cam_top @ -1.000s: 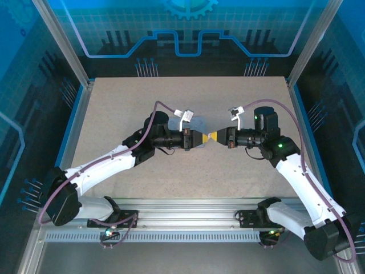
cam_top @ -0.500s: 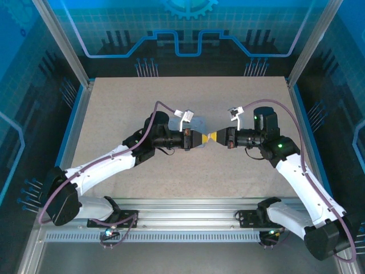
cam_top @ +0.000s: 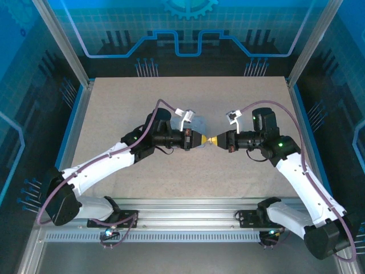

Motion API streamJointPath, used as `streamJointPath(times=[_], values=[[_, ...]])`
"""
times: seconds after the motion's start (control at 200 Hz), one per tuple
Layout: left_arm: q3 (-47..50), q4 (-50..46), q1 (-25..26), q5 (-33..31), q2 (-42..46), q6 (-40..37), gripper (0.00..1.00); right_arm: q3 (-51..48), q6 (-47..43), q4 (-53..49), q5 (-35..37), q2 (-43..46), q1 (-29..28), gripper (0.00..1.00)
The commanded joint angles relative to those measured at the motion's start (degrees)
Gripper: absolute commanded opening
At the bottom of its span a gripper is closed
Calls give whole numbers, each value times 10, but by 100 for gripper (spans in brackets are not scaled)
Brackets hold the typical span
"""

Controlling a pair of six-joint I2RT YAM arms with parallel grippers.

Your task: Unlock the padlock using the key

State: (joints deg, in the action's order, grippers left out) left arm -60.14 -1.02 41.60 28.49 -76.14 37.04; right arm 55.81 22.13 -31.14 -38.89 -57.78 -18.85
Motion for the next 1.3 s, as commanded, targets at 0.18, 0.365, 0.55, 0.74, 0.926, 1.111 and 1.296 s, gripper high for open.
streamJointPath(times=[0.18, 0.365, 0.55, 0.74, 0.926, 1.111, 1.296], values=[[-44, -68, 3, 5, 1, -51, 0, 25, -33, -39, -14, -6, 0, 2], [-39, -48, 4, 9, 4, -43, 0, 12, -9, -14, -16, -4, 0, 24], [-42, -61, 3, -5, 4, -51, 0, -3, 17, 13, -14, 14, 15, 41], [-55, -74, 4, 7, -1, -58, 0, -14, 36, 41, -43, 21, 28, 47], [-61, -65, 4, 22, -4, -54, 0, -35, 59, 85, -78, 16, 27, 47], [-62, -56, 4, 33, -4, -49, 0, -44, 65, 104, -98, 24, 26, 44], [-57, -45, 4, 41, -2, -43, 0, -51, 76, 124, -113, 30, 27, 44]])
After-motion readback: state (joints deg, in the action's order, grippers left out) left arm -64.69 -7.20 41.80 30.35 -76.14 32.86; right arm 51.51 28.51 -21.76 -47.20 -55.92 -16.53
